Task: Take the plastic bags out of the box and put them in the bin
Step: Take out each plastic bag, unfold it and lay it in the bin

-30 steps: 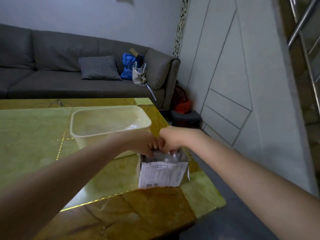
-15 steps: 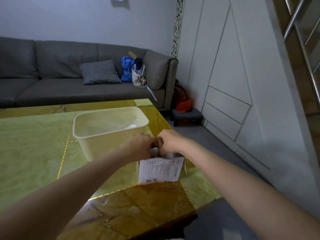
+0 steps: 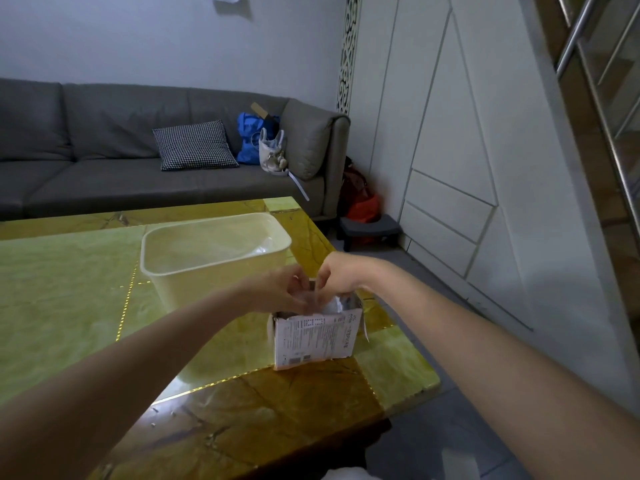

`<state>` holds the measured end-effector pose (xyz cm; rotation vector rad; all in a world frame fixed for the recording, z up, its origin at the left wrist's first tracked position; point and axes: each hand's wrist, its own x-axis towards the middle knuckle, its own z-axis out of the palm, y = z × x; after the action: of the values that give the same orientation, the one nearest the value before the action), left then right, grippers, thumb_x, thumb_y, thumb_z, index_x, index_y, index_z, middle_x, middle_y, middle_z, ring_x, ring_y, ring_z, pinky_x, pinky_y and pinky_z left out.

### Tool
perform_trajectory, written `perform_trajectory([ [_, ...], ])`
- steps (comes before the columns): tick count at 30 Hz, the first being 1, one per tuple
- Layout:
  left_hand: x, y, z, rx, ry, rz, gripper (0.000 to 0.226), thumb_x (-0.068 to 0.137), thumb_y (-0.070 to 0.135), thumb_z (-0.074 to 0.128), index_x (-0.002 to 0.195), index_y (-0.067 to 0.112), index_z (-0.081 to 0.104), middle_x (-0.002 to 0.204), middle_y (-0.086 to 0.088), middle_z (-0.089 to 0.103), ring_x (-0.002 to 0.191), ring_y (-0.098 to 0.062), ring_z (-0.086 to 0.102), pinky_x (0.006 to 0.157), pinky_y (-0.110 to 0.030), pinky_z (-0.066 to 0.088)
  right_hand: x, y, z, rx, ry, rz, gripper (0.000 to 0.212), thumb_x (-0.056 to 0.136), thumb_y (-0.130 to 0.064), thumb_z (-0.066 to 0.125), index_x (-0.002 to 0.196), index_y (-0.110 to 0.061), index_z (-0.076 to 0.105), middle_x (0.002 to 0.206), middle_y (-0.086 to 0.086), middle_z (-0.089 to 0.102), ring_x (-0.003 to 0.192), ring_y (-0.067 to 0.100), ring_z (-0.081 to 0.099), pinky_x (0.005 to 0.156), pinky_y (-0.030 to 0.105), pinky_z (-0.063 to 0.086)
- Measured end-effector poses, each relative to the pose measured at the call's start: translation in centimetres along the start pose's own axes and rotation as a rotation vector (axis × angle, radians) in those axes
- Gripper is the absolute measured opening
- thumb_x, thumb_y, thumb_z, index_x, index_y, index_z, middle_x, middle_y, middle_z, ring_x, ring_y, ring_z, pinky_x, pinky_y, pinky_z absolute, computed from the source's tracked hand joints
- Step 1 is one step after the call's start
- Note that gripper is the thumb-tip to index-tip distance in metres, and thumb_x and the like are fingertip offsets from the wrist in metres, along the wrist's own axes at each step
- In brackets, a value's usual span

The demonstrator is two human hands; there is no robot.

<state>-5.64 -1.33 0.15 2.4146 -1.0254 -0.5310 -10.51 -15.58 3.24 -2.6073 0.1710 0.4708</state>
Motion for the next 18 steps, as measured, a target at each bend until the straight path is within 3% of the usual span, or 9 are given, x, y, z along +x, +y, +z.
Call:
perform_trajectory([
  [2, -0.1, -0.3, 0.7, 0.176, -0.008, 0.036, 0.049, 0.080, 0.027, 0.069, 0.122, 0.016, 0.045, 0.112, -0.001, 0.058, 0.100, -0.019, 0.057, 0.086, -0.032, 0.050, -0.1, 0.0, -0.2, 0.104, -0.014, -0.030, 0.005, 0.083, -0.013, 0.071, 0.081, -0.011, 0.066, 0.074, 0.005, 0.054, 0.060, 0.012, 0.044, 0.052, 0.021, 0.037],
  [3, 0.0, -0.6, 1.0, 0.185, 0.002, 0.075, 0.046, 0.082, 0.024, 0.068, 0.121, 0.013, 0.047, 0.109, -0.003, 0.059, 0.099, -0.020, 0.058, 0.084, -0.030, 0.050, -0.2, 0.1, -0.3, 0.184, -0.016, -0.061, 0.009, 0.083, -0.013, 0.071, 0.077, -0.013, 0.065, 0.076, 0.007, 0.056, 0.061, 0.012, 0.045, 0.053, 0.022, 0.038],
  [5, 0.2, -1.2, 1.5, 0.089, 0.023, 0.126, 0.031, 0.083, 0.018, 0.067, 0.110, 0.006, 0.057, 0.096, -0.007, 0.062, 0.089, -0.023, 0.061, 0.071, -0.027, 0.050, -0.2, 0.0, -0.8, 0.399, -0.019, -0.135, 0.014, 0.085, -0.010, 0.068, 0.074, -0.013, 0.060, 0.077, 0.005, 0.059, 0.063, 0.011, 0.051, 0.058, 0.022, 0.044],
  [7, 0.2, -1.7, 1.6, 0.020, 0.047, 0.101, 0.028, 0.081, 0.020, 0.070, 0.103, 0.004, 0.062, 0.095, -0.006, 0.063, 0.088, -0.024, 0.061, 0.072, -0.029, 0.050, -0.4, -0.5, -1.7, 0.682, -0.001, -0.209, 0.016, 0.087, -0.004, 0.063, 0.074, -0.011, 0.056, 0.082, 0.005, 0.062, 0.069, 0.013, 0.058, 0.069, 0.025, 0.050],
  [9, 0.5, -1.7, 1.6, 0.014, 0.080, 0.070, 0.035, 0.078, 0.023, 0.072, 0.106, 0.006, 0.061, 0.102, -0.005, 0.063, 0.090, -0.021, 0.059, 0.074, -0.027, 0.049, -0.5, -1.1, -2.9, 0.952, 0.102, -0.255, 0.017, 0.087, -0.001, 0.059, 0.074, -0.010, 0.054, 0.083, 0.010, 0.064, 0.071, 0.017, 0.062, 0.070, 0.028, 0.052],
  [11, 0.6, -0.9, 1.3, 0.062, 0.099, 0.059, 0.040, 0.078, 0.022, 0.072, 0.113, 0.008, 0.058, 0.104, -0.003, 0.061, 0.091, -0.017, 0.057, 0.069, -0.020, 0.043, -0.6, -1.4, -4.0, 1.053, 0.254, -0.245, 0.019, 0.086, 0.002, 0.057, 0.074, -0.011, 0.050, 0.080, 0.013, 0.065, 0.070, 0.021, 0.062, 0.064, 0.028, 0.052],
  [15, 0.1, 0.6, -1.0, -0.335, 0.127, 0.047, 0.054, 0.075, 0.023, 0.074, 0.123, 0.019, 0.049, 0.114, 0.004, 0.060, 0.103, -0.013, 0.058, 0.081, -0.024, 0.049, -0.4, -1.2, -4.9, 0.953, 0.483, -0.169, 0.024, 0.083, 0.004, 0.061, 0.072, -0.013, 0.048, 0.080, 0.014, 0.062, 0.070, 0.024, 0.059, 0.062, 0.029, 0.051],
  [18, -0.3, 1.1, -2.4, -0.560, 0.249, 0.042, 0.048, 0.073, 0.031, 0.072, 0.114, 0.012, 0.057, 0.111, -0.002, 0.064, 0.102, -0.015, 0.061, 0.084, -0.027, 0.050, -0.2, -1.2, -5.0, 1.219, 0.575, -0.210, 0.023, 0.085, 0.007, 0.060, 0.074, -0.009, 0.048, 0.068, 0.009, 0.058, 0.050, 0.013, 0.057, 0.053, 0.024, 0.055],
])
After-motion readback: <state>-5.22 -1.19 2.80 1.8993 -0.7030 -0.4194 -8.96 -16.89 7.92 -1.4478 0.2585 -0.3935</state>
